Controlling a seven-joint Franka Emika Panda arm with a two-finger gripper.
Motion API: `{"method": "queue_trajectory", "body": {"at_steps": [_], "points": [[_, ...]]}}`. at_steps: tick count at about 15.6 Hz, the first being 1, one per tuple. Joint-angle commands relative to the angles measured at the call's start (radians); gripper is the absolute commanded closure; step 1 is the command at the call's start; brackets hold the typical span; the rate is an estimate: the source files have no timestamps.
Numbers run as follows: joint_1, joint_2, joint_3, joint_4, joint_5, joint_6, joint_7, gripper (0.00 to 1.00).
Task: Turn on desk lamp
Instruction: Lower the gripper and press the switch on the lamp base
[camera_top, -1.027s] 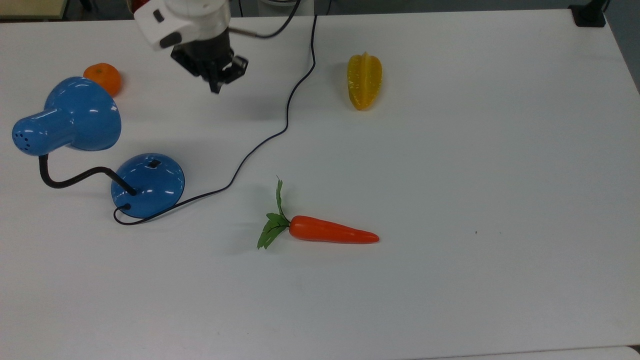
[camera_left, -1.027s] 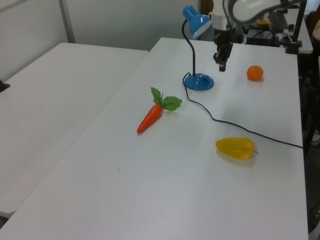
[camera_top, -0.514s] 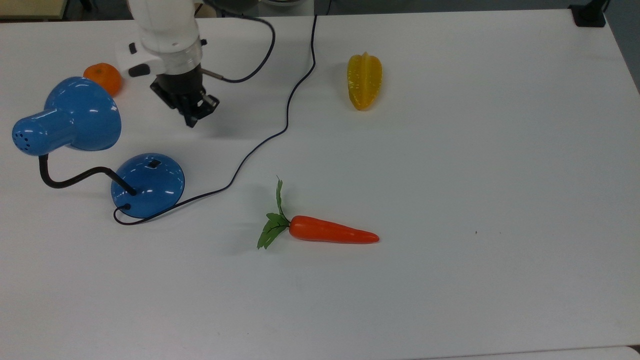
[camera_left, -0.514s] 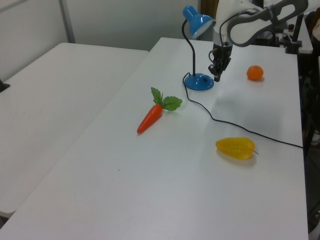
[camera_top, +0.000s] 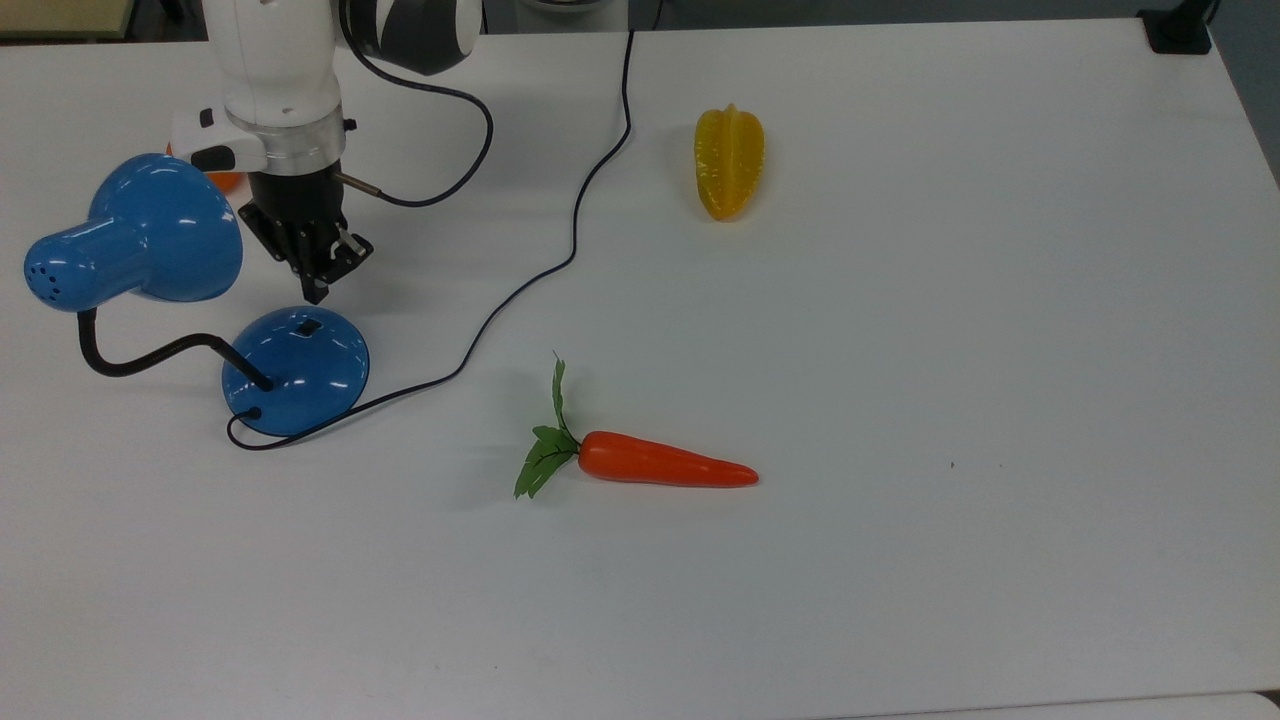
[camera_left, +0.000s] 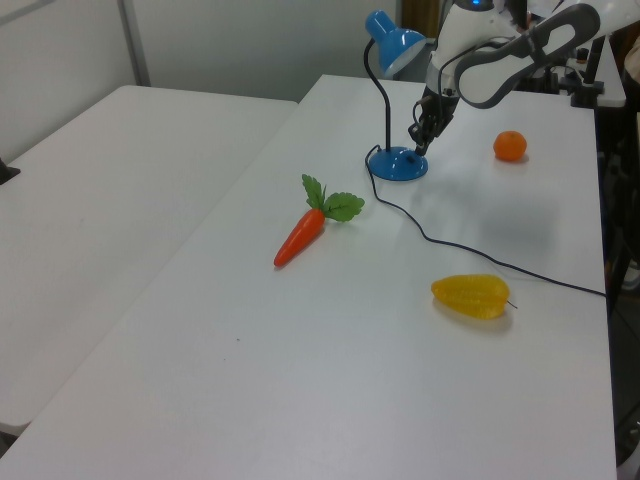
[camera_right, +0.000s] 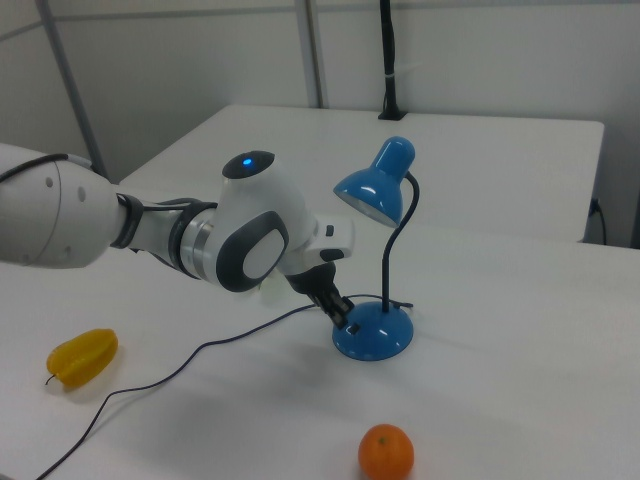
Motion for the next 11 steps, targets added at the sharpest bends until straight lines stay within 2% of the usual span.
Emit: {"method": "queue_trajectory", "body": {"at_steps": [1, 11], "points": [[-0.009, 0.030, -0.004, 0.000, -0.035, 0.095, 0.014, 1.00], [-0.015, 0.079, -0.004, 0.035, -0.064, 0.155, 0.011, 1.00]]}}
